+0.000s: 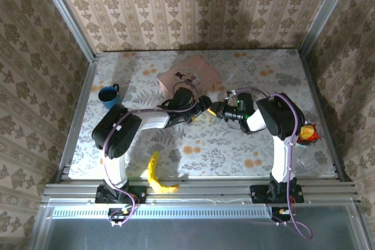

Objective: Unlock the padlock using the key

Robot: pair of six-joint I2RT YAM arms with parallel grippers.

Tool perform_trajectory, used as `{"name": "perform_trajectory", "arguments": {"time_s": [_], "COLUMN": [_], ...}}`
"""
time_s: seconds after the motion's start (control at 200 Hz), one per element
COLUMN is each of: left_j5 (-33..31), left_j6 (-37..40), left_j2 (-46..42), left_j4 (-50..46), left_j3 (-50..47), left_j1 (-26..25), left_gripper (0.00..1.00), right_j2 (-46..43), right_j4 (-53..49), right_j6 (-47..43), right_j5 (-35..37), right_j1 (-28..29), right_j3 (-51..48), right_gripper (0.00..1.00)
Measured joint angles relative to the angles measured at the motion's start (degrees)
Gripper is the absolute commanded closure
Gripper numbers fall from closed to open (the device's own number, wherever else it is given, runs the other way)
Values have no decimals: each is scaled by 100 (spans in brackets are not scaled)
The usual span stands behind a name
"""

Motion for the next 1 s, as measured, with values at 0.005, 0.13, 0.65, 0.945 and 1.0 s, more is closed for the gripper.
{"name": "perform_trajectory", "arguments": {"time_s": [0.005, 0.13, 0.65, 0.945, 1.0], "left_j5": [-7, -177, -481, -385, -391], "left_j6": [0, 42, 310, 299, 297], "left_j2": [-7, -273, -632, 457, 533], "left_j4": [0, -24, 308, 940, 1069], "left_j3": [-4, -170, -459, 7, 92], "left_j1": [2, 68, 111, 22, 22], "left_gripper": [1, 0, 9, 26, 31], "right_j2": [-2, -118, -476, -560, -566], "right_j4": [0, 22, -168, -540, -605], "right_j6": [0, 7, -7, -131, -155], "right_j5": [0, 66, 87, 63, 42], "right_j1": [0, 0, 190, 225, 227], "right_j3": [-2, -109, -365, -280, -240], "right_gripper": [100, 100, 100, 100, 100]}}
